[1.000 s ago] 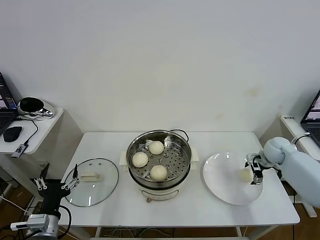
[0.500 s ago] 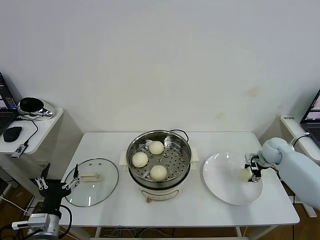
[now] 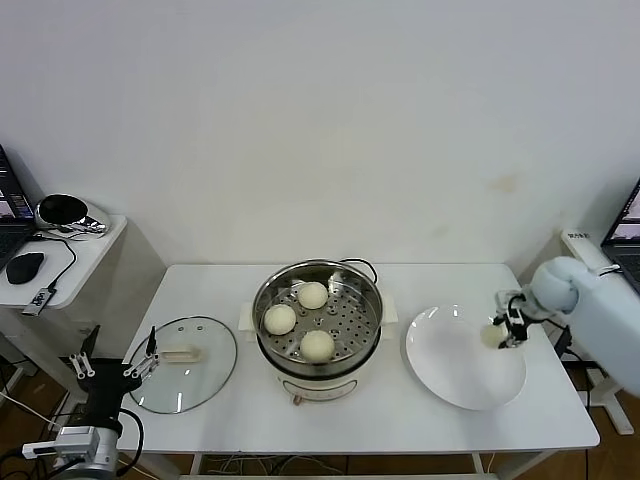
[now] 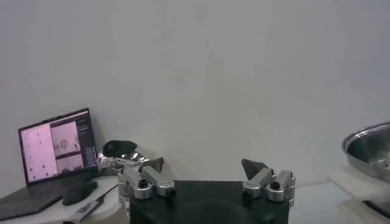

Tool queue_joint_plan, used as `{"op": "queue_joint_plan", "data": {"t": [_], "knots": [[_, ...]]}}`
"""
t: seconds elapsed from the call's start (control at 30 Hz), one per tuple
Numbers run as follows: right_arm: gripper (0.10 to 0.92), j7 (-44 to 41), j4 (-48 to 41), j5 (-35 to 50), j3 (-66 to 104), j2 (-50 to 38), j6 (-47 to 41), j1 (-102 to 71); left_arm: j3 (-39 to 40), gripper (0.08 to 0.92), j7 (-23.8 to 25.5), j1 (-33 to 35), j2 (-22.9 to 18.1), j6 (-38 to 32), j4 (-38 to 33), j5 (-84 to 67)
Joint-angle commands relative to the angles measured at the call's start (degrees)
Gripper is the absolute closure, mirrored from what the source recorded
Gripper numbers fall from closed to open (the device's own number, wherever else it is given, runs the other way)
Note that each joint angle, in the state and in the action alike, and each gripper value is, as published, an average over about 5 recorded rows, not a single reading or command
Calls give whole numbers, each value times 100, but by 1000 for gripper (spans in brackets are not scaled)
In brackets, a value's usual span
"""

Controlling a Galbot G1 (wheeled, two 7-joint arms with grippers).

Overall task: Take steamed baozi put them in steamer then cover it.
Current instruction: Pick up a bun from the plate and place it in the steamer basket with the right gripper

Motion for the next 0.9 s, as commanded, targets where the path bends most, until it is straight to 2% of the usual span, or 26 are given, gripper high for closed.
{"op": "queue_joint_plan", "data": {"t": [0.03, 0.23, 0.43, 0.67, 0.9], "knots": [[494, 64, 1222, 1994, -2190, -338, -779, 2759, 56, 177, 3, -24, 0, 2, 23, 6], [485, 570, 1994, 3466, -3663, 339, -1648, 4471, 91, 177, 4, -39, 24, 7, 15, 6], [478, 1227, 2290, 4579, -4119, 1246, -2402, 4771, 163, 177, 3, -55, -12, -8, 39, 16], [446, 1642, 2039, 4900, -4153, 2093, -2805, 4312, 220, 177, 1, -34, -82, -18, 38, 66], [448, 1967, 1569, 5031, -4112, 2764, -3051, 3859, 191, 177, 1, -36, -115, -21, 43, 65]]}}
